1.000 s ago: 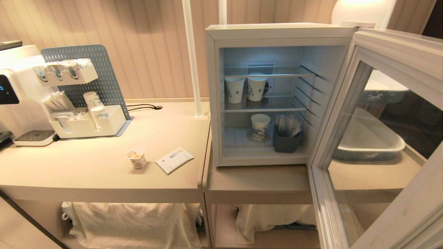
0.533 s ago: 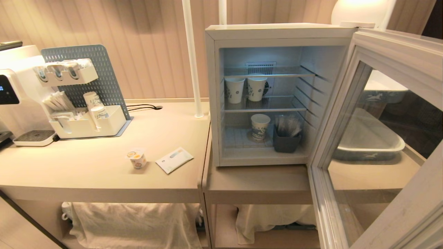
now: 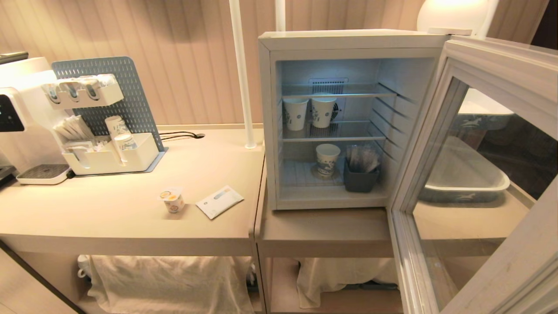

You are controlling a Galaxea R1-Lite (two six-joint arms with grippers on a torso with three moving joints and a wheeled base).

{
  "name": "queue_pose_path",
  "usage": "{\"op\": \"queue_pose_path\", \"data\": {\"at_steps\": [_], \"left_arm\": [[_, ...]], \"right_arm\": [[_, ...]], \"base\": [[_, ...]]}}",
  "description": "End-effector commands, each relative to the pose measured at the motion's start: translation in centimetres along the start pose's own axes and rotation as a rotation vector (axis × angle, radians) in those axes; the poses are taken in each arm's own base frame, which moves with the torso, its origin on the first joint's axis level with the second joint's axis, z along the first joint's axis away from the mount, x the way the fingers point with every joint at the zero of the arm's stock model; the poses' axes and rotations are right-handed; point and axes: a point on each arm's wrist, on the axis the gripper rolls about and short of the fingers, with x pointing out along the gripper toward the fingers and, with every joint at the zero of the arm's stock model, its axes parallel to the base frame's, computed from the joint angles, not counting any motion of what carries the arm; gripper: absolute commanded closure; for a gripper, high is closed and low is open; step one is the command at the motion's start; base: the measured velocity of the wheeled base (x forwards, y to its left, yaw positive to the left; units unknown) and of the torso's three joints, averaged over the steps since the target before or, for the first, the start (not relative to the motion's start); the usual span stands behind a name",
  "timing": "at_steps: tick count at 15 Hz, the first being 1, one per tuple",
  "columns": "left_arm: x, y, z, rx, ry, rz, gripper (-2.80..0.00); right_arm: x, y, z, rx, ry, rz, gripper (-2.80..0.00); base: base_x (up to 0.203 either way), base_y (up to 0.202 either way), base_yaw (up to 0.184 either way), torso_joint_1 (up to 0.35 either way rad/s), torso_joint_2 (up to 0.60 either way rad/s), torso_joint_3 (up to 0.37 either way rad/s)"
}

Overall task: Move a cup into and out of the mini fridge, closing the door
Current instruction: Put the yoghurt in the freezer

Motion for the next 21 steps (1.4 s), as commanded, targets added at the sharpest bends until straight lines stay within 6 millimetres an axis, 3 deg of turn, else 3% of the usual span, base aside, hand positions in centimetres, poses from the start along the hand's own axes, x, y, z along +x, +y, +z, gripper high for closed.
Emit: {"op": "queue_pose_path", "data": {"at_steps": [1, 8, 21], "left_arm": [[0.37, -0.05, -2.34, 0.002, 0.047, -0.009, 0.0], [0.32, -0.07, -2.0, 0.034, 0.021, -0.02, 0.0], [0.32, -0.07, -2.03, 0.026, 0.024, -0.022, 0.0]], "right_arm": [[0.01, 0.0, -0.01, -0.001, 0.002, 0.001, 0.0], [0.01, 0.0, -0.01, -0.001, 0.002, 0.001, 0.0], [0.01, 0.0, -0.01, -0.001, 0.002, 0.001, 0.0]], "base": [[0.0, 0.0, 0.0, 0.0, 0.0, 0.0], [-0.009, 0.0, 0.0, 0.001, 0.0, 0.0], [-0.187, 0.0, -0.001, 0.002, 0.0, 0.001]]}}
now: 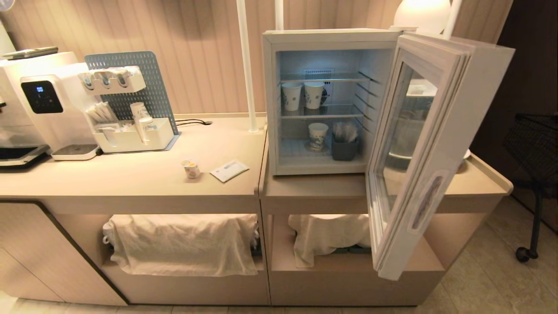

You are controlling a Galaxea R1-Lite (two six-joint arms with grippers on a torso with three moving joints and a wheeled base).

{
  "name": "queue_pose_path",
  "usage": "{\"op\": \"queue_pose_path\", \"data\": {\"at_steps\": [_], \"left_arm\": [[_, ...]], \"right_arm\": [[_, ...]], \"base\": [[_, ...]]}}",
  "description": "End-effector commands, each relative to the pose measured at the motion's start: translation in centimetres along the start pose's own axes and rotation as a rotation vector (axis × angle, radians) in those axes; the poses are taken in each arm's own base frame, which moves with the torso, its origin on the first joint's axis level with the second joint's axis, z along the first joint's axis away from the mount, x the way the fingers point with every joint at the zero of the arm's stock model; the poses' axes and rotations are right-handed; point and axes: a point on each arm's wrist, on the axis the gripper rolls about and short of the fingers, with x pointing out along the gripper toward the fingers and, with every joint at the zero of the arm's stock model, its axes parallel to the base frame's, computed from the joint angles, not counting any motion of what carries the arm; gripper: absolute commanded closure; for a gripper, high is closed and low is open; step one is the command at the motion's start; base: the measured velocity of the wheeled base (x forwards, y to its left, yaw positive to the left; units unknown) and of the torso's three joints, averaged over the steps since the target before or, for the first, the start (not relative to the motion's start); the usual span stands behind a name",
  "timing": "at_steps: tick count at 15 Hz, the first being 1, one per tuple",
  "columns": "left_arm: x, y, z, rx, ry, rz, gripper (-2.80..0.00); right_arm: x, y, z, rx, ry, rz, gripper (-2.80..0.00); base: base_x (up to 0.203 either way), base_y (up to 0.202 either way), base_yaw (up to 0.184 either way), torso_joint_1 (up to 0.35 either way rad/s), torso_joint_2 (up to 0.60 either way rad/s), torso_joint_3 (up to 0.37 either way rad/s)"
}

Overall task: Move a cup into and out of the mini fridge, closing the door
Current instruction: Put the yoghurt in the freezer

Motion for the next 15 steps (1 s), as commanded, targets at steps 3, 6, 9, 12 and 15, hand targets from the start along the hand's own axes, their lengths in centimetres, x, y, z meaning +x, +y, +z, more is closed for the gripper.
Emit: {"op": "queue_pose_path", "data": {"at_steps": [3, 6, 9, 12, 15], "left_arm": [[0.02, 0.0, -0.03, 0.006, 0.002, 0.002, 0.0], [0.02, 0.0, -0.01, 0.009, 0.001, 0.002, 0.0], [0.02, 0.0, -0.01, 0.009, 0.001, 0.001, 0.0], [0.02, 0.0, -0.01, 0.009, 0.001, 0.002, 0.0], [0.02, 0.0, -0.01, 0.009, 0.001, 0.001, 0.0]], "right_arm": [[0.01, 0.0, -0.01, 0.001, 0.001, 0.001, 0.0], [0.01, 0.0, -0.01, 0.001, 0.001, 0.001, 0.0], [0.01, 0.0, -0.01, -0.001, 0.001, 0.001, 0.0], [0.01, 0.0, -0.01, -0.001, 0.001, 0.001, 0.0], [0.01, 0.0, -0.01, -0.001, 0.001, 0.001, 0.0]], "base": [[-0.034, 0.0, 0.0, 0.0, 0.0, 0.004], [0.0, 0.014, 0.004, 0.003, 0.0, 0.002], [0.0, 0.131, -0.008, 0.002, 0.0, 0.0], [0.0, 0.192, -0.003, 0.001, 0.0, 0.005], [0.0, 0.191, -0.001, 0.003, 0.0, 0.006]]}}
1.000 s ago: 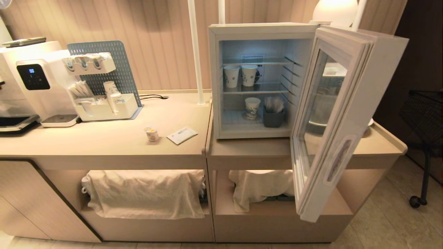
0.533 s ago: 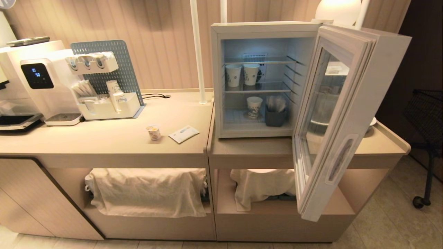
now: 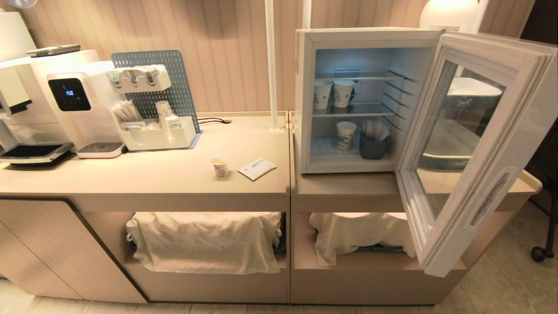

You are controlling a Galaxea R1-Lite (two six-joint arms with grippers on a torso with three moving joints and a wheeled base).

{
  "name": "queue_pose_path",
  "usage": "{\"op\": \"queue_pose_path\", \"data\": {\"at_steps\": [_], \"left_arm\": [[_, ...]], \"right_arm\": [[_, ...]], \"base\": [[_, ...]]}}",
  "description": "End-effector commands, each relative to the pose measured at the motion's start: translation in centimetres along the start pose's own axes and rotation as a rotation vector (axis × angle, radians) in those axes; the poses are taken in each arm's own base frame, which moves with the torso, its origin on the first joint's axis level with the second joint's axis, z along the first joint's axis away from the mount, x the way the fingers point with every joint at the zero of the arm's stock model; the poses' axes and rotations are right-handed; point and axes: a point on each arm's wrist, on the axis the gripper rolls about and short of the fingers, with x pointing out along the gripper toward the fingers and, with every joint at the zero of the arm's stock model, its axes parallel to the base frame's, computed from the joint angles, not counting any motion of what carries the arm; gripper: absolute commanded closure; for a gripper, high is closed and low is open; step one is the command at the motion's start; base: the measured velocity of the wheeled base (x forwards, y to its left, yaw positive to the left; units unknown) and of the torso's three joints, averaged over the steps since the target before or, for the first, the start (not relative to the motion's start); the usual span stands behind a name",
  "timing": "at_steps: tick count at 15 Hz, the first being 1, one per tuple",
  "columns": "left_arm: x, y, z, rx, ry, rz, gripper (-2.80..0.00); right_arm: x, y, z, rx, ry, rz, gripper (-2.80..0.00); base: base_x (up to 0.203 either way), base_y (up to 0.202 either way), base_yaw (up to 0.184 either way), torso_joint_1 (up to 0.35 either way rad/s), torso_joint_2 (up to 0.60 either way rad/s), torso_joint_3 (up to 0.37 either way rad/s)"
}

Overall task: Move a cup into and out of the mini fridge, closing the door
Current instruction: Put the yoghurt in the freezer

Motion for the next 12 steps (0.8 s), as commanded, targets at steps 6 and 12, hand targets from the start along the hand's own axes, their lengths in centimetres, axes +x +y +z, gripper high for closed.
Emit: {"op": "queue_pose_path", "data": {"at_steps": [6, 12], "left_arm": [[0.02, 0.0, -0.04, 0.0, 0.004, 0.001, 0.0], [0.02, 0.0, -0.05, -0.013, 0.004, 0.001, 0.0]], "right_arm": [[0.0, 0.0, 0.0, 0.0, 0.001, 0.001, 0.0], [0.0, 0.0, 0.0, 0.0, 0.001, 0.001, 0.0]], "base": [[0.0, 0.194, 0.001, 0.003, 0.0, 0.005], [0.0, 0.192, -0.001, 0.001, 0.0, 0.003]]}}
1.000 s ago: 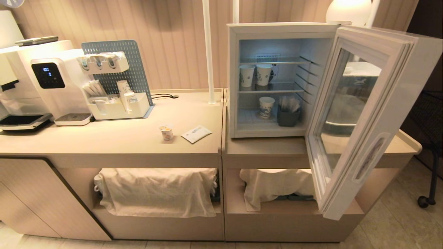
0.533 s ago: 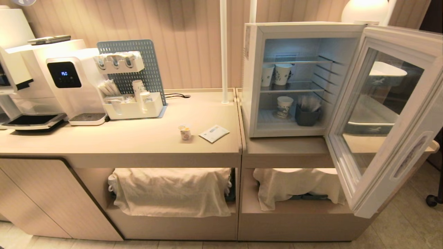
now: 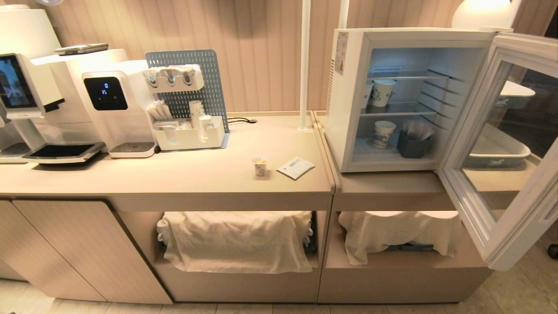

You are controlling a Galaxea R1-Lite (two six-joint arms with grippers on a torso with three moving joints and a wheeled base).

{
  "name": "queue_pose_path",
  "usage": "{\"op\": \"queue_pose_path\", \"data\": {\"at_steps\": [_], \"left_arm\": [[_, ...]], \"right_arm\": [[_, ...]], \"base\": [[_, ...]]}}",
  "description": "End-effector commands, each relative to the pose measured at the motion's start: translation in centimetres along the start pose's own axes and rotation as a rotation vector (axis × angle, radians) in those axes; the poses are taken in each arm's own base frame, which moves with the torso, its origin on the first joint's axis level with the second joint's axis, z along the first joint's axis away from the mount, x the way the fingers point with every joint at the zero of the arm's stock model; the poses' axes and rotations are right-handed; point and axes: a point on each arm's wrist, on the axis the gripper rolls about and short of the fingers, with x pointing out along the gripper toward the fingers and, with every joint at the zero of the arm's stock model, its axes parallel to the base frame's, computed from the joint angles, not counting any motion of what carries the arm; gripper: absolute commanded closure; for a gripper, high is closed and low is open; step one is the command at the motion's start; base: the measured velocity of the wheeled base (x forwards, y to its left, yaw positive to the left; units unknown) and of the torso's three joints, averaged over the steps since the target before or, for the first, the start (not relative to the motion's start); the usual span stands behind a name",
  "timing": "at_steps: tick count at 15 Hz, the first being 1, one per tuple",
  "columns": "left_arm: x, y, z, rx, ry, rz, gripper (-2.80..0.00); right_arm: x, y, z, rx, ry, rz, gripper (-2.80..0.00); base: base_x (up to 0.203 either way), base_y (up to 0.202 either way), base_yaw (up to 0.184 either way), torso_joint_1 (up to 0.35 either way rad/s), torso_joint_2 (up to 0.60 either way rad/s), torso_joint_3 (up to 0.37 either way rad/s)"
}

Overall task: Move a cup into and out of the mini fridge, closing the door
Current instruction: Put the yoghurt in the freezer

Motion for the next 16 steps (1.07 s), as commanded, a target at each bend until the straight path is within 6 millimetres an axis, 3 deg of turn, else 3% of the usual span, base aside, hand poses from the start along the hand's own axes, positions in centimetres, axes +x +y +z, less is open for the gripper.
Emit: {"op": "queue_pose_path", "data": {"at_steps": [1, 16], "left_arm": [[0.02, 0.0, -0.04, -0.002, 0.003, 0.001, 0.0], [0.01, 0.0, 0.0, 0.007, 0.002, 0.003, 0.0]], "right_arm": [[0.01, 0.0, -0.01, 0.0, 0.002, 0.001, 0.0], [0.01, 0.0, -0.01, 0.0, 0.002, 0.001, 0.0]], "base": [[0.0, 0.191, -0.003, 0.002, 0.0, 0.007], [0.0, 0.185, 0.0, 0.003, 0.0, 0.003]]}}
